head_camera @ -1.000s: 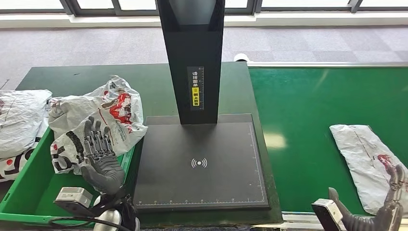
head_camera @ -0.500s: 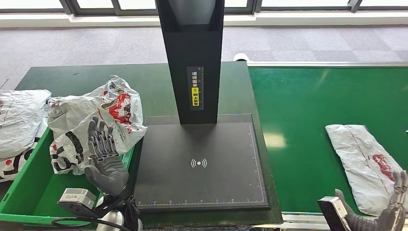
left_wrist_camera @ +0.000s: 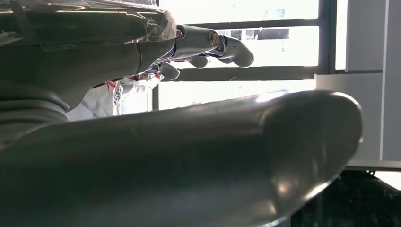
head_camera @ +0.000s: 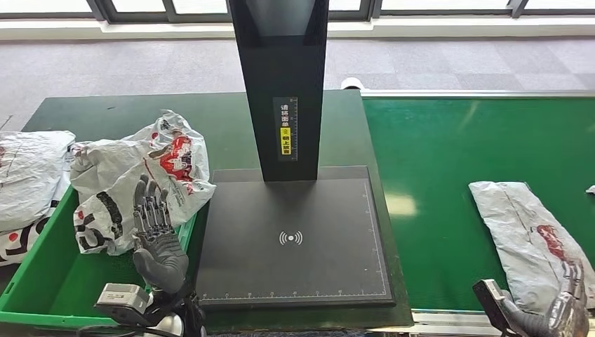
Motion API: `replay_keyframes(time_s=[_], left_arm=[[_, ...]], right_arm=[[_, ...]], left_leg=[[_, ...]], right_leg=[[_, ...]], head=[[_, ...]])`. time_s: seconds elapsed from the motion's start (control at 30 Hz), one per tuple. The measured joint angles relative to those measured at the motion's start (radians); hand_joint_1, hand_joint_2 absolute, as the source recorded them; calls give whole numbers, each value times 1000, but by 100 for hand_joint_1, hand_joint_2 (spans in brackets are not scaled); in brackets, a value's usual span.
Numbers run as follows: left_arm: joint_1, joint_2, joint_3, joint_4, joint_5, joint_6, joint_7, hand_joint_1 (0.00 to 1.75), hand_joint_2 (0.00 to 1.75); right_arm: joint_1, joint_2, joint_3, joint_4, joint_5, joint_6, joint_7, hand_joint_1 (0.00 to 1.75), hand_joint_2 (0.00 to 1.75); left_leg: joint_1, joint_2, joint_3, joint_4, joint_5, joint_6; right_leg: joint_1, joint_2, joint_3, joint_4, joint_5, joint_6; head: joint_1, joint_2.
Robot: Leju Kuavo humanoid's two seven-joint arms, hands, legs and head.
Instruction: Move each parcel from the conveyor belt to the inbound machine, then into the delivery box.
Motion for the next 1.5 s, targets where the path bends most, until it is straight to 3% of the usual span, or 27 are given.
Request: replay_keyframes(time_s=[0.17,0.3,0.57,0.83,0.87,0.97,1.0,1.5], left_arm=[[17,6,-8,0,-56,52,-1,0,0],[30,14,-22,1,-57,71,-1,0,0],[37,31,-40,11,-40,100,-2,0,0],[66,33,-43,10,-59,106,-2,0,0],[68,33,-43,10,-60,106,-2,0,0],[73,33,-43,10,-62,106,-2,0,0],[74,33,-43,10,-62,106,-2,0,0],[73,21,-43,10,-82,97,-2,0,0]], right_arm=[[-96,-161,-19,309,35,5,78,0,175],[-129,-225,-24,439,42,6,85,0,175],[-182,-281,-24,546,66,28,117,0,175],[-223,-288,-13,591,69,2,124,0,175],[-227,-288,-12,595,68,1,124,17,175],[-235,-288,-8,605,71,13,123,148,175],[-238,-288,-6,608,73,23,124,175,175],[-278,-276,13,638,52,131,119,175,175]], left_leg=[[-1,0,0,0,0,2],[-1,-1,0,0,0,2],[0,0,0,0,0,2],[-1,0,-1,0,1,3],[-1,0,-1,0,1,3],[-1,-1,-1,0,1,3],[-1,-1,-1,0,1,3],[-1,0,0,0,1,3]], right_leg=[[-1,0,0,0,0,1],[-1,0,0,0,0,1],[0,0,0,0,0,1],[-2,0,0,0,1,2],[-2,-1,0,0,1,2],[-1,-1,0,0,1,2],[-1,-1,0,0,1,2],[0,-1,1,0,1,2]], head=[[0,0],[0,0],[0,0],[0,0],[0,0],[0,0],[0,0],[0,0]])
